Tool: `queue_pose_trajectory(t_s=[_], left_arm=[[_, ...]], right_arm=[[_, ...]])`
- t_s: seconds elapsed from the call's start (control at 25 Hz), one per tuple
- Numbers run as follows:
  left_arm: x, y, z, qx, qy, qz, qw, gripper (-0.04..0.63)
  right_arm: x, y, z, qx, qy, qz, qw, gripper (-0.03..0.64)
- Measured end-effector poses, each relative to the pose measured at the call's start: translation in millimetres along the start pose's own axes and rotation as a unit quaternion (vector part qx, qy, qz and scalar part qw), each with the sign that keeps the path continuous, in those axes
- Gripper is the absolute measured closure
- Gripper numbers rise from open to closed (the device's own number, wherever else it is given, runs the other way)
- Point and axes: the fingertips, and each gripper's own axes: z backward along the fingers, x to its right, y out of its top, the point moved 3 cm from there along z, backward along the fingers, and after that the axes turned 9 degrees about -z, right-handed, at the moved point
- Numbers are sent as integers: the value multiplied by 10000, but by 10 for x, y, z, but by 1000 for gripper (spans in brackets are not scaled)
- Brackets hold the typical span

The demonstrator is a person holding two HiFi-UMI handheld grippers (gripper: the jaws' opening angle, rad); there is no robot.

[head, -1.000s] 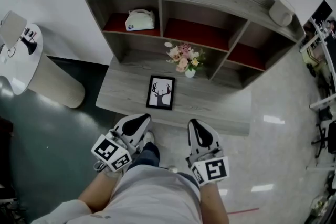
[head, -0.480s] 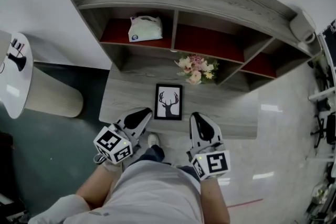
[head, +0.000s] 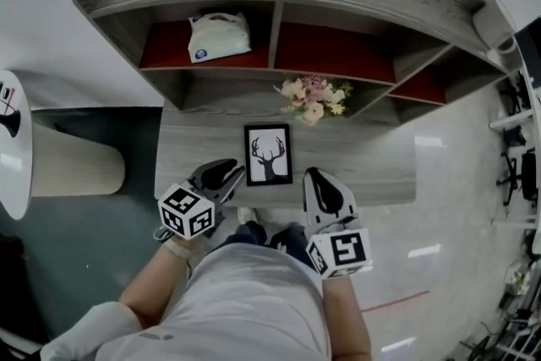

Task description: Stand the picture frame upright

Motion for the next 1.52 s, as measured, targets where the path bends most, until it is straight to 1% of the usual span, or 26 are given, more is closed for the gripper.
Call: queue_pose_trajectory(t_s=[0.08, 0.2, 0.28, 0.36, 0.48, 0.6, 0.68, 0.88, 1.12, 1.24, 1.44, 1.52], left_arm=[[-56, -139, -97, -175, 29, 112, 9998, 492], [-148, -355, -263, -425, 175, 340, 9984, 457], [-221, -503, -372, -603, 328, 505, 9964, 424], [-322, -639, -478, -775, 567, 605, 9935, 410], [-478, -848, -641, -1028, 934, 688, 9879, 407], [-603, -1029, -799, -1250, 1090, 796, 9829, 405], [-680, -1135, -885, -1386, 1217, 873, 9790, 404], [-822, -1379, -1076, -1597, 1496, 1253, 9677, 403], [-899, -1605, -1274, -1902, 1651, 1368, 9580, 405], [-969, -1738, -1343, -2078, 1803, 1414, 9509, 405], [-1047, -1856, -1422, -2300, 1925, 1432, 9431, 405], [-1069, -1872, -1424, -2368, 2013, 1367, 9406, 405]], right_arm=[[39, -54, -29, -90, -9, -59, 9999, 595], [105, -139, -95, -258, 52, -94, 9996, 595], [155, -173, -137, -367, 121, -119, 9992, 595], [203, -162, -171, -420, 229, -165, 9987, 595], [271, -121, -181, -483, 412, -296, 9975, 595], [344, -92, -192, -560, 507, -257, 9968, 595], [411, -95, -199, -630, 515, -207, 9965, 595], [606, -111, -188, -762, 430, -153, 9961, 595], [803, -124, -196, -848, 257, -183, 9959, 595], [848, -131, -211, -896, 167, -248, 9955, 595], [914, -158, -201, -958, 116, -188, 9952, 595], [948, -137, -201, -926, 46, -224, 9954, 595]])
